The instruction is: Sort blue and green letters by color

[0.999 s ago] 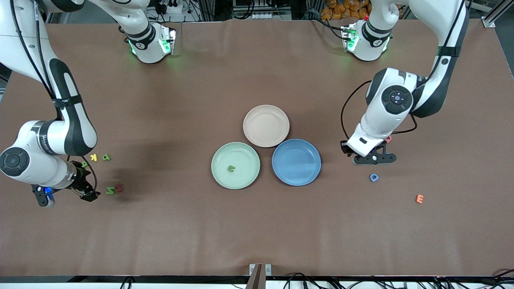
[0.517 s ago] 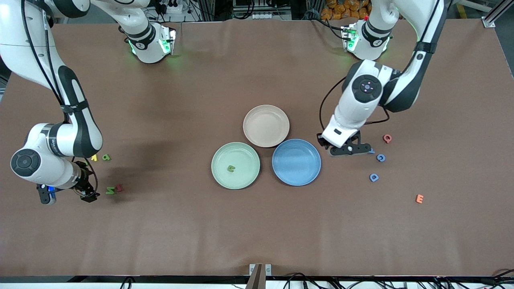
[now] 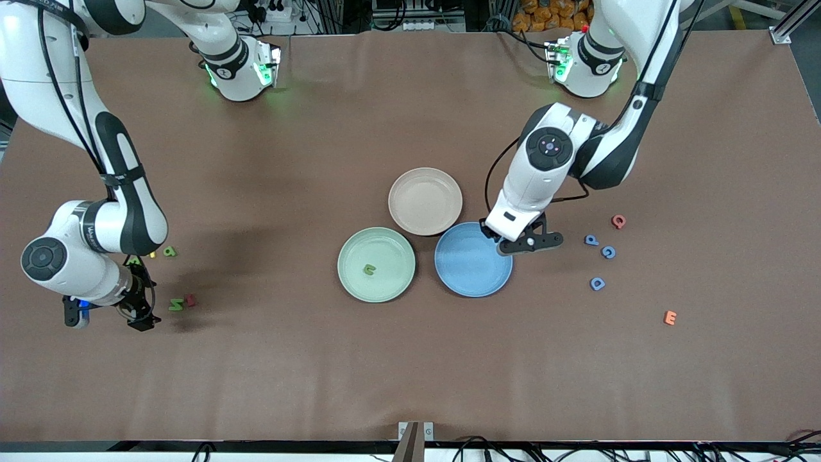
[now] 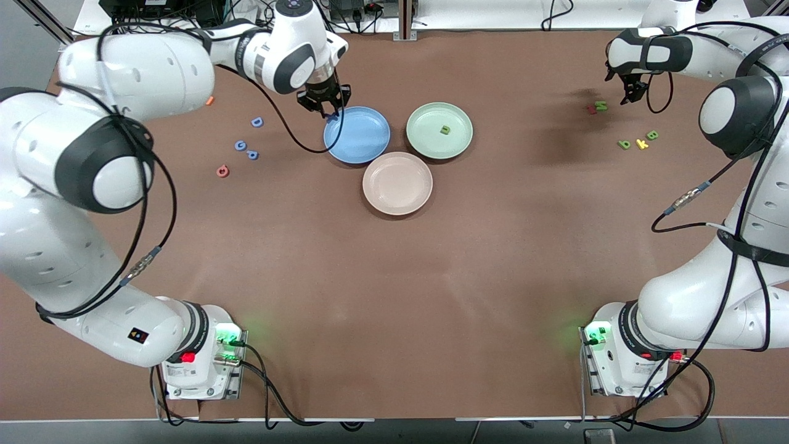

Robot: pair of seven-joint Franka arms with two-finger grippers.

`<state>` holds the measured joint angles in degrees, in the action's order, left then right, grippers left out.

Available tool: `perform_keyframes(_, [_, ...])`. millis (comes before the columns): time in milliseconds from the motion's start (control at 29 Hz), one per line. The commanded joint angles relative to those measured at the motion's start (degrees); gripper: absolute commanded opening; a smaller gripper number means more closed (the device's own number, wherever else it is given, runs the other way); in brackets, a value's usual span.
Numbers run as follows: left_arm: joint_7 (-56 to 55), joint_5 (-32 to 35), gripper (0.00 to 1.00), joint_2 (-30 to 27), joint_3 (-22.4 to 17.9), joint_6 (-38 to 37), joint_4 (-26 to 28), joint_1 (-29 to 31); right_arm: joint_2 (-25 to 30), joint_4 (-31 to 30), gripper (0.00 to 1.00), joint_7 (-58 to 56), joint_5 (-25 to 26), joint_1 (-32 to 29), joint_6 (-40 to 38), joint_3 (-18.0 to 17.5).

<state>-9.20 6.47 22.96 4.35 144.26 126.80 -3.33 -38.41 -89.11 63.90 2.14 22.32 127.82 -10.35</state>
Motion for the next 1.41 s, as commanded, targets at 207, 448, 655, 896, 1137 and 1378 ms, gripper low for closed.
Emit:
perform_keyframes(207, [-0.2,-1.6,0.73,0.7,0.5,2.4,0.6,0.5,-3.3,1.7,0.86,3.0,-0.6,0.7,3.6,-2.4])
perform_keyframes(448, [-0.3,-2.1,0.72,0.8,0.5,2.4,0.6,0.5,-3.2,1.9,1.00,2.8,-0.6,0.5,3.6,-2.5])
perform_keyframes(655, [-0.4,-2.1,0.68,1.2,0.5,2.6,0.6,0.5,-2.4,2.8,1.00,2.0,-0.5,-0.1,3.4,-2.5])
perform_keyframes(896, [-0.6,-2.5,0.64,1.3,0.5,3.2,0.5,0.5,1.8,2.9,1.00,0.4,-0.1,-2.7,-0.2,-2.7])
perform_keyframes(1137, [-0.6,-2.5,0.64,1.5,0.5,3.2,0.5,0.5,6.0,2.5,1.00,-7.9,-0.5,-6.3,-6.7,-2.9])
perform_keyframes(1378, [-0.8,-2.5,0.61,1.6,0.5,3.2,0.4,0.5,9.9,2.2,1.00,-21.4,0.0,-10.4,-16.4,-2.8])
